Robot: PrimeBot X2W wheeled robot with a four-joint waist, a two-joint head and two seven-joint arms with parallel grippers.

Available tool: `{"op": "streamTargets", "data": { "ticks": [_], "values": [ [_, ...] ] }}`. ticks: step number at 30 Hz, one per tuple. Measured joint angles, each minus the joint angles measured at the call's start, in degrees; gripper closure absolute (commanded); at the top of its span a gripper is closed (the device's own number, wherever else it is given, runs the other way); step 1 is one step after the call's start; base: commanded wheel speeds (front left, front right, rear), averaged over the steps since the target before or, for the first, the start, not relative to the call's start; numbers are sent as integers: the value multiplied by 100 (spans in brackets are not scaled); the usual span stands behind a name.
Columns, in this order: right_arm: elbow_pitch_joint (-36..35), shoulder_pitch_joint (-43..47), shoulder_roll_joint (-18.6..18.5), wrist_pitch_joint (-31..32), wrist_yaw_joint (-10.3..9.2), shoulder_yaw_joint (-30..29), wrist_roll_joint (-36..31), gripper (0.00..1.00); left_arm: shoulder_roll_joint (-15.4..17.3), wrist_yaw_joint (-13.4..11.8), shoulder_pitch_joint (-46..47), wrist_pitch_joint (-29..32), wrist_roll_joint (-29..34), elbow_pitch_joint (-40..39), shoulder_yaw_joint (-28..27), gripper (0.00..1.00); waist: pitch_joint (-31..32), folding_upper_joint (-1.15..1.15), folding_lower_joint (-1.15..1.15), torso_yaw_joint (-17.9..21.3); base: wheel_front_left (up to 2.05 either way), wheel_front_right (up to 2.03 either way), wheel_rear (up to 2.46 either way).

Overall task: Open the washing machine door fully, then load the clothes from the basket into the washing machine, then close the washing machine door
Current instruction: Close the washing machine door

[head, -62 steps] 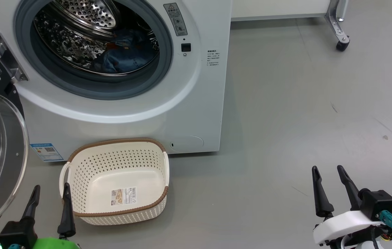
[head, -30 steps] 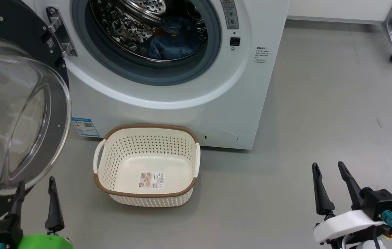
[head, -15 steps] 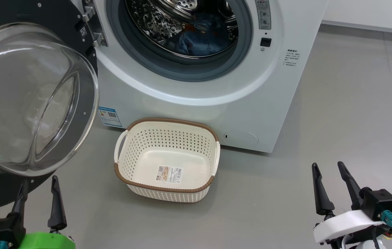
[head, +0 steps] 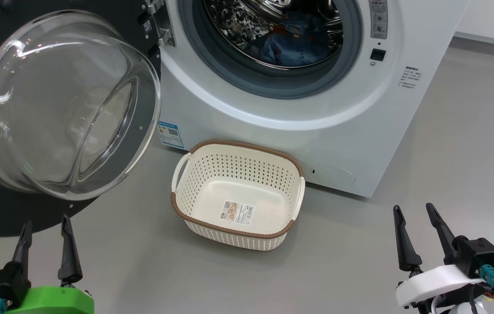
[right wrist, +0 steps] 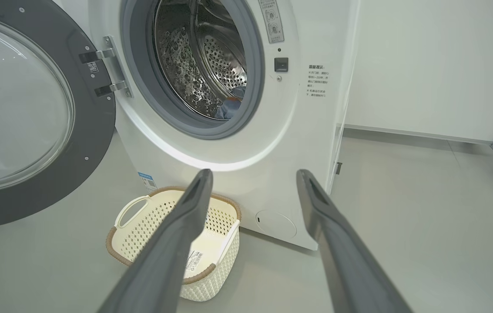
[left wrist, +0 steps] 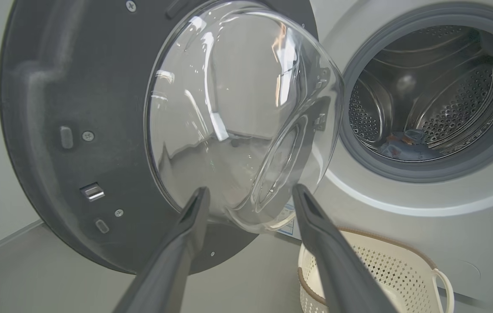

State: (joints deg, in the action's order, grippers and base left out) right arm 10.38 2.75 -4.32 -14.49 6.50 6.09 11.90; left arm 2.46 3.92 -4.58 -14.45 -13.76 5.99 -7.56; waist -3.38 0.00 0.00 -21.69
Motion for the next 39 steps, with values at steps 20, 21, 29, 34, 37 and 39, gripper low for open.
{"op": "streamTargets", "data": {
  "ticks": [20,21,29,34,37,39],
  "values": [
    [83,-139,-37,0,0,93,-102,0,-9,-94,5,0,-157,-1,-125,0,-151,0,0,-516,0,0,0],
    [88,-140,-38,0,0,93,-103,0,-9,-96,3,0,-157,-1,-131,0,-153,0,0,-524,0,0,0],
    [132,-146,-37,0,0,96,-103,0,-10,-101,2,0,-157,-3,-149,0,-147,0,0,-567,0,0,0],
    [147,-165,-36,0,0,103,-103,0,-10,-121,-5,0,-157,-8,-169,0,-140,0,0,-558,0,0,0],
    [154,-171,-36,0,0,103,-104,0,-11,-145,-5,0,-163,-10,-170,0,-144,0,0,-549,0,0,0],
    [159,-178,-36,0,0,103,-104,0,-11,-145,-6,0,-188,-11,-170,0,-151,0,0,-542,0,0,0]
  ]
}}
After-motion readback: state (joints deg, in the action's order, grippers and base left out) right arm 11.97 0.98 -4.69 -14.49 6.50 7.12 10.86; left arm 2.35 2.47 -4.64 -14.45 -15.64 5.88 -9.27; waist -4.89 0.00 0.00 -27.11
